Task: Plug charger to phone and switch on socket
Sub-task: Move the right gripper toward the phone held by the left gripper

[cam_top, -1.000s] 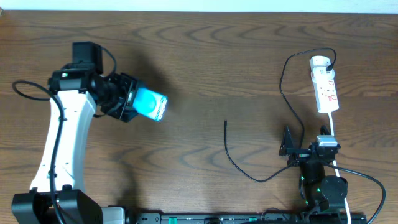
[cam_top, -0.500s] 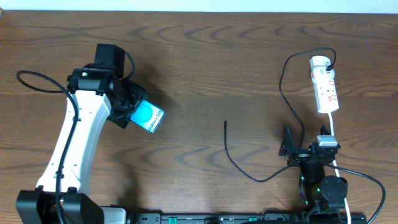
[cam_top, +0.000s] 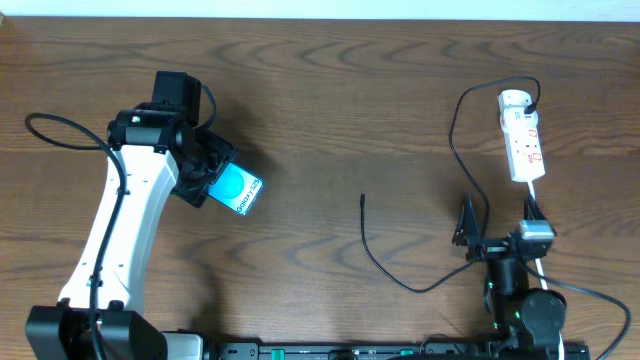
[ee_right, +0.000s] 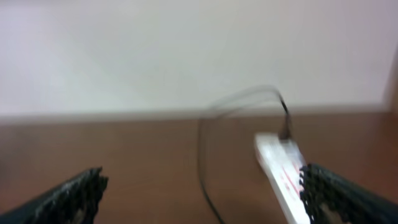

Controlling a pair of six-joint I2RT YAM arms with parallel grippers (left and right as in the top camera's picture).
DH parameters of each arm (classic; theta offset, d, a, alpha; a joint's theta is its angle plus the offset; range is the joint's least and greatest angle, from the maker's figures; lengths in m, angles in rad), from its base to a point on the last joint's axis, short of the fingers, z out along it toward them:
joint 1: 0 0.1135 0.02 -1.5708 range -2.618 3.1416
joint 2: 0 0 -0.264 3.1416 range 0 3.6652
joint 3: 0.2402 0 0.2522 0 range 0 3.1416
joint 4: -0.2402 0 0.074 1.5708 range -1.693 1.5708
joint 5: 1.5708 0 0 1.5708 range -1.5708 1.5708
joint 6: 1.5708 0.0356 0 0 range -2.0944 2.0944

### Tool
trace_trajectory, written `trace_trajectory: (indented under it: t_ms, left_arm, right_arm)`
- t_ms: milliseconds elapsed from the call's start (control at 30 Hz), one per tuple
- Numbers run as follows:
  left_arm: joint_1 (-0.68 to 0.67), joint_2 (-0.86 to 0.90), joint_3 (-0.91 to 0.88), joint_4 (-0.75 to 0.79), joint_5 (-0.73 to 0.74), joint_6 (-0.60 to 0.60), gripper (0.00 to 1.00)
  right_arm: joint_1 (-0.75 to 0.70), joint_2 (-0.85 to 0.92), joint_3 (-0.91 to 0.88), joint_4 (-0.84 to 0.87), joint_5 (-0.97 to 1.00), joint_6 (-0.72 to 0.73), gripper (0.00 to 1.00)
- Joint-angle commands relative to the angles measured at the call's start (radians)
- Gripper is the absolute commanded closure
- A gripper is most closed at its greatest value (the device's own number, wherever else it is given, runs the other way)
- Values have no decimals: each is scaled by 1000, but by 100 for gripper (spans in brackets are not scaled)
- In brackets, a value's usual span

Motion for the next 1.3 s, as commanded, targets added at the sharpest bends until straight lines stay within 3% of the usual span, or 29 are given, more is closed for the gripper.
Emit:
trace_trajectory:
  t_ms: [0,100,300,433,600,700,833,1033,1267]
  left_arm:
    - [-1,-10,9,0,-23,8,93]
    - [-1,-10,9,1,-23,8,93]
    - [-1,-10,9,1,-23,8,93]
    - [-1,-10,9,0,-23,8,93]
    - [-1,-10,9,-9,-23,8,93]
    - [-1,-10,9,-11,-23,8,93]
    - [-1,-10,9,-10,-23,8,93]
    - [-1,-10,9,-10,-22,8,93]
    - [-1,-10,9,-7,-22,-4,93]
  right_arm:
    - [-8,-6,3,134,-203,64,1]
    - [-8,-3,64,138,-230,84,1]
    - [-8,172,378,-155,-301,82,1]
    - [-8,457,684,-377,-402,83,1]
    - [-8,965,1256,-907,-679,10,1]
    - [-8,1197,1498,-1110,-840,-49,1]
    - [-6,1407,1644,-1110,-930,-11,1]
    - [8,1621,1647,-956,-940,200,1]
    - [66,1834,1647,-951,-990,241,1]
